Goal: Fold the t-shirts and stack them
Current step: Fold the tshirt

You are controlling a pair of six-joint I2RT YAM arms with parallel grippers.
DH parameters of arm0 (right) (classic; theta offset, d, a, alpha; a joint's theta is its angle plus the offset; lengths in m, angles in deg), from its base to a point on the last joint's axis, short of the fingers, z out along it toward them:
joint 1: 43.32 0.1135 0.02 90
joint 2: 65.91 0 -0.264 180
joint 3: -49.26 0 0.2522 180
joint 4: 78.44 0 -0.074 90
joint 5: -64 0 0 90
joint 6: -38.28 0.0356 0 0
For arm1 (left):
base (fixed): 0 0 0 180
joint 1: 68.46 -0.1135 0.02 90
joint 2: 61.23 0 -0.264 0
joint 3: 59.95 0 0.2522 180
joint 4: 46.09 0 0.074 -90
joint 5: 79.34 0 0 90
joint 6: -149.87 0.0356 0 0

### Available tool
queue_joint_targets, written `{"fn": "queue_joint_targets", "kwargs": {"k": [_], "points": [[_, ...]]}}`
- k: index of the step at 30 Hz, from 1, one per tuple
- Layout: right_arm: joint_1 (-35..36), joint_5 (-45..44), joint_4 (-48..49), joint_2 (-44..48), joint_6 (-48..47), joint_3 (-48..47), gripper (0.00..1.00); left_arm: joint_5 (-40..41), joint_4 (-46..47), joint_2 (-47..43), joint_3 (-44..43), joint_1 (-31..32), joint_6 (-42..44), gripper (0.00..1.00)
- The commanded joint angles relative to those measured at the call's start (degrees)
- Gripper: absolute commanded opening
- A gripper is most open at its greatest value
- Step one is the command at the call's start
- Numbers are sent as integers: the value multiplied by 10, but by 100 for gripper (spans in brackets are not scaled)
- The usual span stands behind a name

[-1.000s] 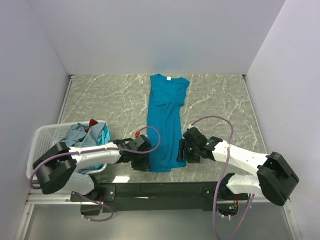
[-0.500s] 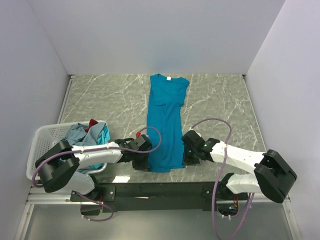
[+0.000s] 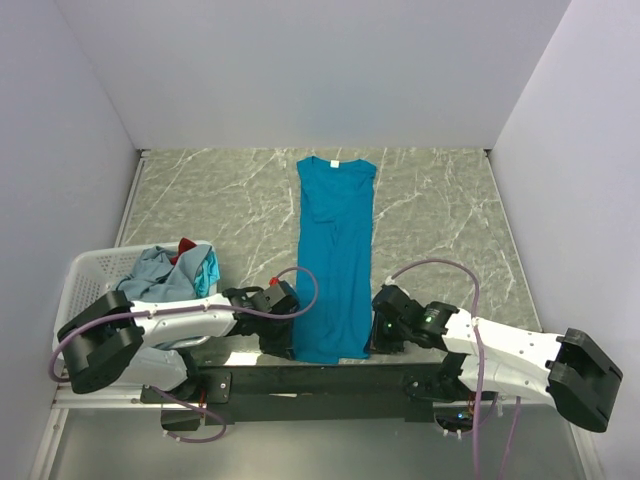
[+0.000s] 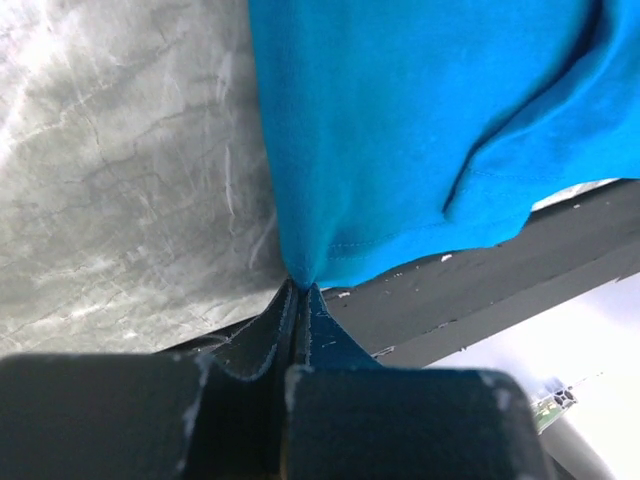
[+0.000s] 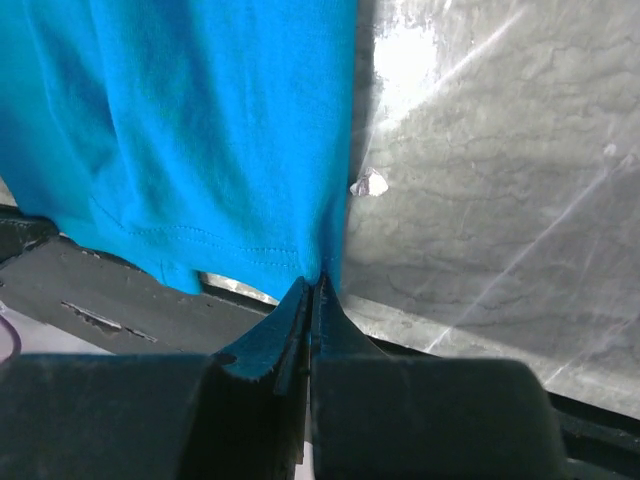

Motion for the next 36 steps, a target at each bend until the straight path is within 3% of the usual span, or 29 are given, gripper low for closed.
{"fn": "queue_joint_targets", "kwargs": {"k": [1,9,14,18,25,36], "points": [[7,-22,-18,10,24,-10,0,-1,-7,-25,-10,5,-1,1],[5,-109,-49,5,-2,-95,0,97,-14,-33,-86,2,22,1],[-3,-183,-66,-20,-34,-154,0,172,-36,-7,-148,-31,36,1],[-28,-215,-55,-45,-69,-191,0,170,8,1,-164,-78,47,1],[-114,-197,13,-99,-146,-251,0,150,65,83,-238,-154,87,1],[-213,-150,50,-226,-235,-356,0,167,49,170,-360,-210,137,1]]}}
